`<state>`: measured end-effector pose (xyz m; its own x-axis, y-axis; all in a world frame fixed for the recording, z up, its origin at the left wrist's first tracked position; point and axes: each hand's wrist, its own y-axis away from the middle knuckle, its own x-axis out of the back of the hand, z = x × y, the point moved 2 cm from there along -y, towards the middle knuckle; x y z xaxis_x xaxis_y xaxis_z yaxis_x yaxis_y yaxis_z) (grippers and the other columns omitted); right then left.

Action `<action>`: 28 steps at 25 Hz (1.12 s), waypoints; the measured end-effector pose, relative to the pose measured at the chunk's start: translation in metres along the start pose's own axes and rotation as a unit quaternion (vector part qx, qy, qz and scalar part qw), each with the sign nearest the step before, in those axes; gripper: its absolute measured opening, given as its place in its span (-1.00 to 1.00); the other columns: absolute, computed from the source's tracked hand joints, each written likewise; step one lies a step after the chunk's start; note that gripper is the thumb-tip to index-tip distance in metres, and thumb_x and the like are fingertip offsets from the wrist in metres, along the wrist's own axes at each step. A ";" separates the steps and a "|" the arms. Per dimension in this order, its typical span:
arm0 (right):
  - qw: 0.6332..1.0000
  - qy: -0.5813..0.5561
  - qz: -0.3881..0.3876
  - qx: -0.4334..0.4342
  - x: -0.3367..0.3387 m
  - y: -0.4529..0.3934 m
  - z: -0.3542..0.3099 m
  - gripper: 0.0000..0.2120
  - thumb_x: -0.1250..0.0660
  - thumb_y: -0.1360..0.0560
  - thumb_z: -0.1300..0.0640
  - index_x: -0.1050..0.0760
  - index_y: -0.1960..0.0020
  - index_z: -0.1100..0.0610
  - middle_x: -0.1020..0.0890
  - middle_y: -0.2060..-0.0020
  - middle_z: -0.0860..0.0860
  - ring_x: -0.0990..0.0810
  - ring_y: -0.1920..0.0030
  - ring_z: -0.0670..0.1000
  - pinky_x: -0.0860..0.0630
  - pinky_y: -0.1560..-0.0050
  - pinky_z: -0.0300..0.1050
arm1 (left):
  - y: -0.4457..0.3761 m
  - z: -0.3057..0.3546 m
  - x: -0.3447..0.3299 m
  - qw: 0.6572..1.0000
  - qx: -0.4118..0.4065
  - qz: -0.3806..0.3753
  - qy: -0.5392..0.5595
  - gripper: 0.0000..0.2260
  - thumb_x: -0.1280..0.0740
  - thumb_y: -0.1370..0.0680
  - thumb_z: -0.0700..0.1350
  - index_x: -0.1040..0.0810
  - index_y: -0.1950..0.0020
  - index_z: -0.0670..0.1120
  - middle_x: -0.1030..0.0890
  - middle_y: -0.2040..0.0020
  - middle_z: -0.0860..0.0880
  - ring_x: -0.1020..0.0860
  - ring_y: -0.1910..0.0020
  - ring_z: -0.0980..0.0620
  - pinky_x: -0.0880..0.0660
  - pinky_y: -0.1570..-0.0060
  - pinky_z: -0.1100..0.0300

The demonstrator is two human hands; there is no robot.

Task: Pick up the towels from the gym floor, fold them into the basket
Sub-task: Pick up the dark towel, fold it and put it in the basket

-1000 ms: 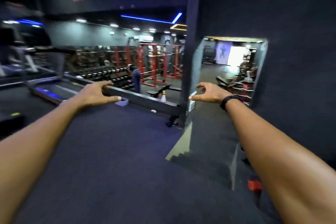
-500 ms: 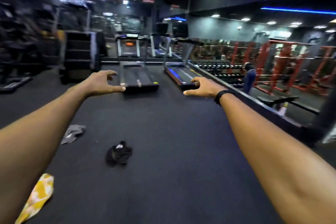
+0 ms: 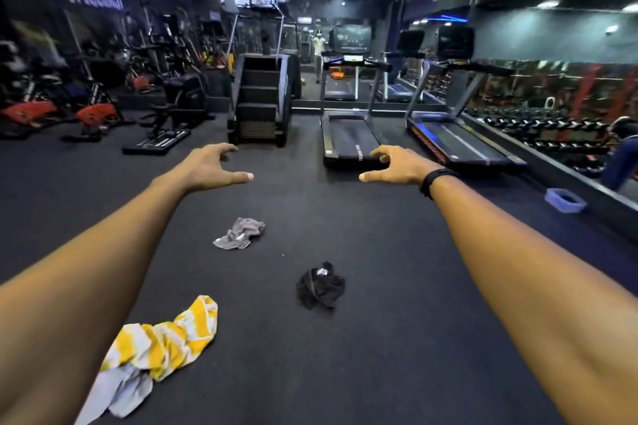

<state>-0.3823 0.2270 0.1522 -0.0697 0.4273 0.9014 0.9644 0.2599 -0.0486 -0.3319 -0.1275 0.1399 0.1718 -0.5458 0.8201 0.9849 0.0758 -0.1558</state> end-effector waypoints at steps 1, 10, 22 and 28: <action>1.000 -0.001 0.000 0.002 -0.004 -0.014 -0.006 -0.30 -0.43 -0.42 -0.17 -0.32 -0.44 0.10 -0.42 -0.39 0.07 -0.39 -0.39 0.09 -0.30 -0.36 -0.04 | -0.011 -0.009 0.002 1.000 0.000 -0.001 0.001 -0.27 -0.49 -0.33 0.22 -0.37 -0.43 0.00 -0.52 -0.31 -0.10 -0.47 -0.29 -0.07 -0.38 -0.32 0.06; 1.000 0.004 0.003 -0.012 -0.009 -0.135 0.014 -0.30 -0.43 -0.40 -0.20 -0.33 -0.42 0.07 -0.44 -0.37 0.06 -0.40 -0.37 0.08 -0.31 -0.39 0.02 | -0.133 -0.039 -0.024 1.000 -0.002 -0.019 -0.001 -0.28 -0.49 -0.33 0.22 -0.37 -0.42 0.03 -0.51 -0.31 -0.06 -0.46 -0.30 -0.05 -0.37 -0.33 0.04; 1.000 0.003 0.028 0.005 0.067 -0.389 0.094 -0.29 -0.44 -0.38 -0.21 -0.33 -0.42 0.06 -0.45 -0.37 0.07 -0.41 -0.37 0.06 -0.33 -0.39 0.01 | -0.392 0.008 -0.073 1.000 -0.006 0.010 0.026 -0.26 -0.47 -0.35 0.22 -0.34 -0.45 0.00 -0.48 -0.35 -0.07 -0.45 -0.32 -0.05 -0.39 -0.31 0.03; 1.000 -0.002 -0.023 -0.005 0.033 -0.496 0.124 -0.28 -0.44 -0.40 -0.18 -0.31 -0.44 0.07 -0.41 -0.39 0.10 -0.40 -0.38 0.08 -0.31 -0.36 -0.02 | -0.491 -0.011 -0.118 0.999 -0.002 -0.010 0.032 -0.28 -0.47 -0.36 0.22 -0.35 -0.44 0.03 -0.47 -0.35 -0.06 -0.45 -0.32 -0.05 -0.39 -0.31 -0.01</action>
<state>-0.8945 0.2199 0.1526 -0.1152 0.4194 0.9005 0.9626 0.2711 -0.0031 -0.8357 -0.1098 0.1133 0.1504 -0.5987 0.7868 0.9879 0.0610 -0.1424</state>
